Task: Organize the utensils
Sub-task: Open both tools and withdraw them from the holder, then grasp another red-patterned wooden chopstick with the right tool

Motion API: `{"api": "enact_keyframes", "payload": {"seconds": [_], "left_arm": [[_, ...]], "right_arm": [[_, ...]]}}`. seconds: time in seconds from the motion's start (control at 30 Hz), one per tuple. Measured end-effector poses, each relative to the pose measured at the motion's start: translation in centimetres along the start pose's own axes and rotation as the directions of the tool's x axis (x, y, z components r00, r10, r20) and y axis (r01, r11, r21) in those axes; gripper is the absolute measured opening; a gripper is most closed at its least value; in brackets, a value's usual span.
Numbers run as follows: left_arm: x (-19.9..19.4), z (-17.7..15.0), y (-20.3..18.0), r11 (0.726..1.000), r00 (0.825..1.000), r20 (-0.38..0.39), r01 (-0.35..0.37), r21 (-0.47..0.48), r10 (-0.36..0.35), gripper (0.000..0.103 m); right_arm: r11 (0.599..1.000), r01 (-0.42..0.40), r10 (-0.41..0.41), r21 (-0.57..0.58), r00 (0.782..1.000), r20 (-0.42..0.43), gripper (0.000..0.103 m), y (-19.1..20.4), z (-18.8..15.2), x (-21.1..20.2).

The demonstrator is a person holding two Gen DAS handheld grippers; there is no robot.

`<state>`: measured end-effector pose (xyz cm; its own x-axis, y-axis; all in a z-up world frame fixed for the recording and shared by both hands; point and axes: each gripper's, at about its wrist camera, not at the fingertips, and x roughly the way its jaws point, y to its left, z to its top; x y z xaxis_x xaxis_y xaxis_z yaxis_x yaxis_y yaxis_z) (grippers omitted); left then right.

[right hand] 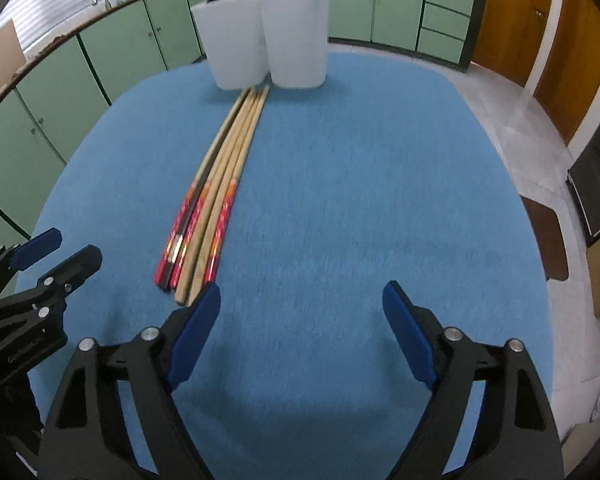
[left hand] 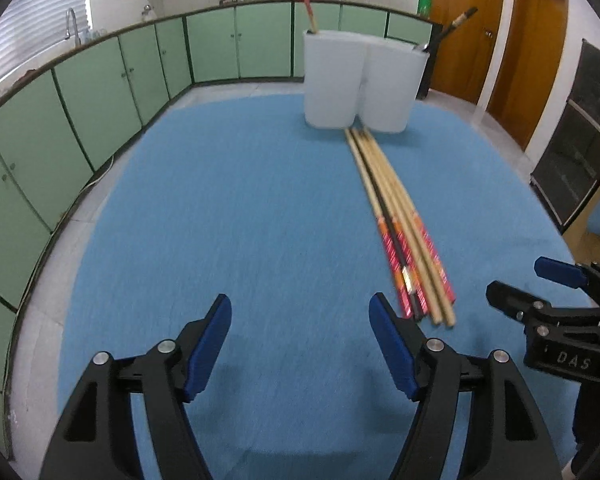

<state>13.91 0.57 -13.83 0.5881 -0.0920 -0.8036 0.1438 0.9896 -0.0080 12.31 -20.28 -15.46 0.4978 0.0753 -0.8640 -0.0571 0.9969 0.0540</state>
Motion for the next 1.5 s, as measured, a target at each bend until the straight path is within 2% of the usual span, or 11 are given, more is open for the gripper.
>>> {"api": "enact_keyframes", "payload": {"seconds": [0.07,0.2,0.3,0.4,0.53,0.63,0.8,1.17,1.33,1.37,1.5], "left_arm": [[0.2,-0.3,0.2,1.0,1.0,-0.011,-0.011,0.001,0.011,0.07],[0.6,-0.5,0.6,1.0,1.0,-0.022,-0.017,-0.007,0.016,0.07],[0.8,-0.7,0.7,1.0,0.999,-0.027,-0.02,-0.006,0.02,0.07],[1.1,-0.9,0.8,1.0,0.999,-0.031,-0.019,-0.009,0.019,0.07],[0.8,-0.8,1.1,1.0,1.0,-0.007,0.001,-0.023,-0.001,0.07],[0.7,-0.7,1.2,0.999,1.0,0.022,0.01,-0.036,-0.009,0.07],[0.6,-0.7,1.3,0.998,0.997,0.071,0.008,-0.058,-0.003,0.07],[0.9,-1.0,1.3,0.997,0.997,0.078,-0.006,-0.072,0.011,0.07],[0.9,-1.1,1.3,0.997,0.996,0.084,-0.01,-0.074,0.017,0.07],[0.9,-1.1,1.3,0.997,0.996,0.085,-0.013,-0.073,0.019,0.07],[0.8,-1.1,1.0,0.998,0.996,0.093,-0.011,-0.064,0.017,0.07]], "right_arm": [[1.0,-0.016,0.016,0.008,1.0,-0.006,0.073,0.2,-0.1,0.3],[0.998,-0.061,0.061,0.009,0.998,-0.01,0.059,0.8,-0.7,0.6],[0.996,-0.088,0.088,-0.003,0.996,-0.014,0.053,1.3,-1.6,0.1],[0.996,-0.083,0.083,-0.03,0.997,0.001,0.045,1.8,-1.8,0.0],[0.993,-0.112,0.113,-0.03,0.994,0.012,0.043,1.6,-1.3,-0.2],[0.99,-0.133,0.134,-0.037,0.99,0.041,0.036,1.6,-1.2,-0.3],[0.991,-0.116,0.122,-0.073,0.989,0.087,0.035,2.4,-1.8,-0.4],[0.992,-0.09,0.101,-0.088,0.987,0.128,0.029,3.2,-1.3,0.3],[0.993,-0.09,0.1,-0.08,0.986,0.133,0.017,3.6,-1.1,0.5],[0.992,-0.098,0.109,-0.083,0.985,0.131,0.008,3.6,-1.0,0.6],[0.991,-0.11,0.119,-0.073,0.984,0.133,0.006,3.5,-1.0,0.6]]}}
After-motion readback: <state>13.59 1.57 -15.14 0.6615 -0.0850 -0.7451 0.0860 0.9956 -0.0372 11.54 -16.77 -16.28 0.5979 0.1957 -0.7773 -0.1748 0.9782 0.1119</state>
